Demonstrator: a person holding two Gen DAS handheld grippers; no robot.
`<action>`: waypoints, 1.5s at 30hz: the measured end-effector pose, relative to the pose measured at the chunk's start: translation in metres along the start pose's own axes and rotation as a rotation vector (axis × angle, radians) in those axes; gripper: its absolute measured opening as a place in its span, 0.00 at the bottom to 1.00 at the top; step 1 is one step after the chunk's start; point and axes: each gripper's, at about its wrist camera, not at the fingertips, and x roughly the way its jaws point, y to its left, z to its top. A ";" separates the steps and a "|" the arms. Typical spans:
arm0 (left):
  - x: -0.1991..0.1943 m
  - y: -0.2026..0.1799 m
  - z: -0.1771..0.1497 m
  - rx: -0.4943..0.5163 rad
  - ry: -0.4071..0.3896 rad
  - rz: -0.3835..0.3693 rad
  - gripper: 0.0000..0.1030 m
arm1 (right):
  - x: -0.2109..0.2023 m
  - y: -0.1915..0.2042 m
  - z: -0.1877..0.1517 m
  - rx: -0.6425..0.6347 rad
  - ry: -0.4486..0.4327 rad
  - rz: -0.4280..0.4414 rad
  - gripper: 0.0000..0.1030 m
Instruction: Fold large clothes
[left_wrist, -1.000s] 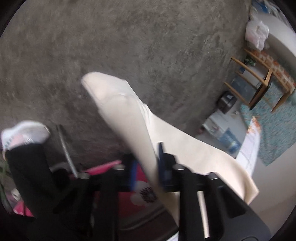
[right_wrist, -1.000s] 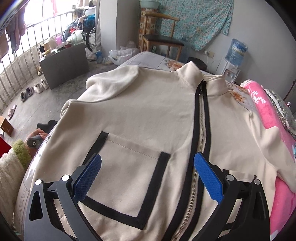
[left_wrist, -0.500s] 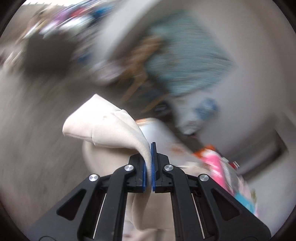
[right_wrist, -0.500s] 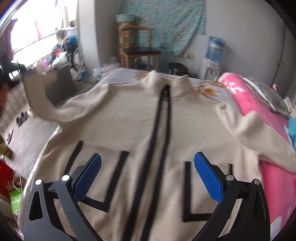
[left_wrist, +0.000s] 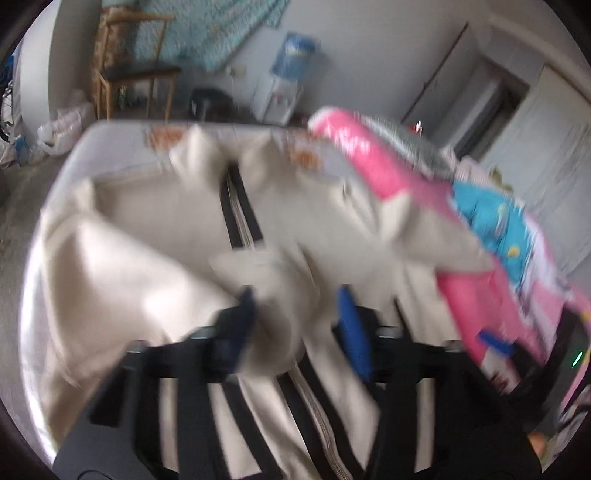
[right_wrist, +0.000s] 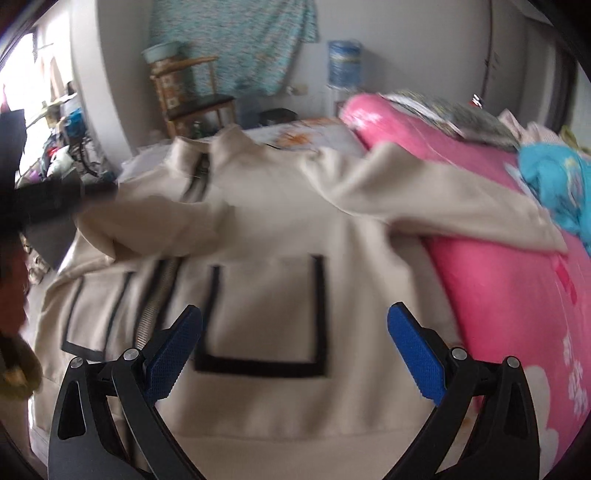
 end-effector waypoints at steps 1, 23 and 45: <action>0.002 0.000 -0.006 0.002 0.003 0.002 0.61 | 0.000 -0.015 -0.002 0.020 0.008 -0.008 0.95; -0.119 0.077 -0.197 -0.206 0.054 0.544 0.45 | -0.002 -0.082 -0.078 0.164 0.145 0.058 0.66; -0.168 0.012 -0.209 -0.063 -0.069 0.577 0.07 | -0.060 -0.068 -0.088 -0.009 0.089 0.007 0.05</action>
